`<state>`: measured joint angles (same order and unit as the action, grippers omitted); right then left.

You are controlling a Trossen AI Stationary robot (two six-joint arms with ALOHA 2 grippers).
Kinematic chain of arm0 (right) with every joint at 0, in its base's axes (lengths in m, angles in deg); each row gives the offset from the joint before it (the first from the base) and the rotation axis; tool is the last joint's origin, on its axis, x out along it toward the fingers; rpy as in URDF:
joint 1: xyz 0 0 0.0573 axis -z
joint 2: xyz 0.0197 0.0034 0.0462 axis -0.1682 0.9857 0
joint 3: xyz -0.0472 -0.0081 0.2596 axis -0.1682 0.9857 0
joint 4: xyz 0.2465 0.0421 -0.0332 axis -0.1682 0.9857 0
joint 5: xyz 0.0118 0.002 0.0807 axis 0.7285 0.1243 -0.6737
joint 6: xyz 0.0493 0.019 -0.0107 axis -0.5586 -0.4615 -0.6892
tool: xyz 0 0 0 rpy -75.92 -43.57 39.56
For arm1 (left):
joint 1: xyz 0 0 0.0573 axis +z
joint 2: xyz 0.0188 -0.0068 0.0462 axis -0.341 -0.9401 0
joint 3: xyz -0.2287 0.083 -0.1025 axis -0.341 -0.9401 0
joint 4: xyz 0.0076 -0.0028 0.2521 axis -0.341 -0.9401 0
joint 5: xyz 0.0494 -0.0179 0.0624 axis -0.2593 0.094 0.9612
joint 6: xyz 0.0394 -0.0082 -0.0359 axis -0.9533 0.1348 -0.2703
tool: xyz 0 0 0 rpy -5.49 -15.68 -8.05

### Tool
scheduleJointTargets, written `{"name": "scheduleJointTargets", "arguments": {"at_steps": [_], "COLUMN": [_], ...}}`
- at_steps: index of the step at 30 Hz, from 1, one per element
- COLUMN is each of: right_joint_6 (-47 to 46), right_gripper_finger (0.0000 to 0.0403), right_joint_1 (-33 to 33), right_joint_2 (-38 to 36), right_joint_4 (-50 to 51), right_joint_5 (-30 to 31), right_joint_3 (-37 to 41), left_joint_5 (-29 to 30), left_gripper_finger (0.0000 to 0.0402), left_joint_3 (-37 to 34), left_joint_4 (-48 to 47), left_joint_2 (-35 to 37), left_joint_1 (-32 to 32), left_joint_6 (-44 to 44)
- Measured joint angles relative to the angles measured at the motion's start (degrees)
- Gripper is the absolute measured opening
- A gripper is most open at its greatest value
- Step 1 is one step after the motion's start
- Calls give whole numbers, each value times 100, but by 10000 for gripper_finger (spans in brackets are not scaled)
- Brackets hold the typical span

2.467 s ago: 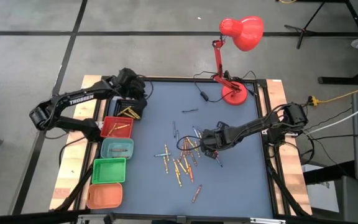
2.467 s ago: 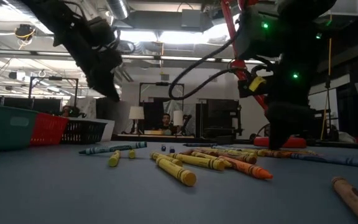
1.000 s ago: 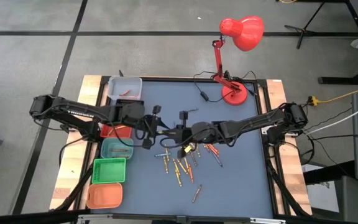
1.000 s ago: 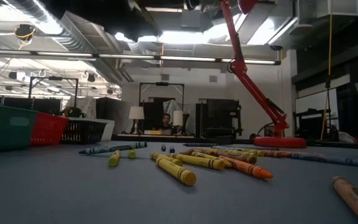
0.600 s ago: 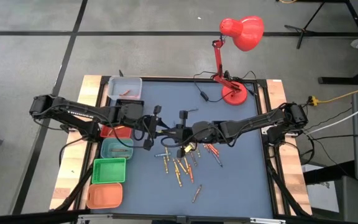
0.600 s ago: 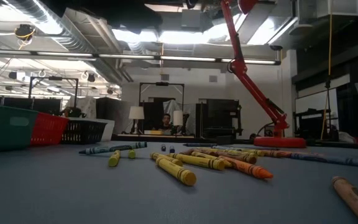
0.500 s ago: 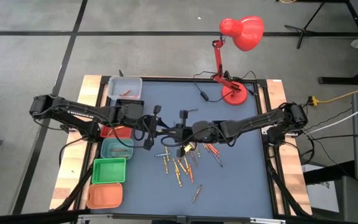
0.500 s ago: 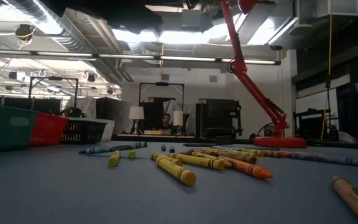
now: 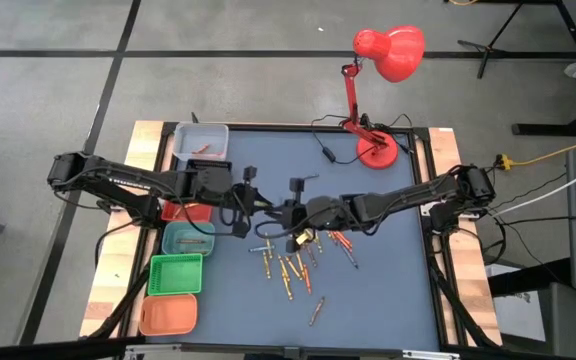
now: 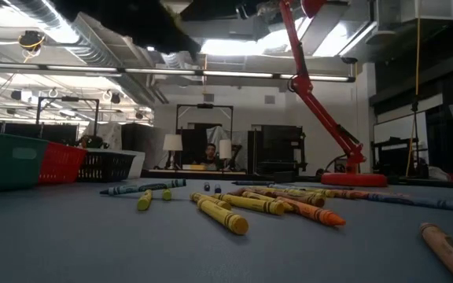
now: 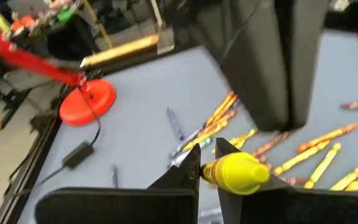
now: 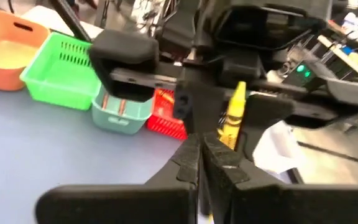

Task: Sort crayons
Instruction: Put the green crayon into the black bin

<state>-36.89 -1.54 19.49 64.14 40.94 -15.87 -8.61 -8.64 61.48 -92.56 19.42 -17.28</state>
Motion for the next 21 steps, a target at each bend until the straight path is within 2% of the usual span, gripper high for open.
{"name": "scheduleJointTargets", "arguments": {"at_steps": [8, 16, 21], "right_joint_6": [-537, -1076, -1264], "right_gripper_finger": [26, 104, 129], "right_joint_1": [142, 241, 267], "right_joint_2": [0, 0, 27], "right_joint_4": [868, 1892, 2693], "right_joint_5": [11, 13, -19], "right_joint_3": [0, 0, 0], "left_joint_5": [558, 1402, 2362], "left_gripper_finger": [17, 17, 17], "left_joint_3": [2, 2, 2], "left_joint_4": [-868, -2183, -3521], "left_joint_2": [0, 0, 0], "left_joint_1": [2, 56, 313], "left_joint_6": [153, 158, 262]}}
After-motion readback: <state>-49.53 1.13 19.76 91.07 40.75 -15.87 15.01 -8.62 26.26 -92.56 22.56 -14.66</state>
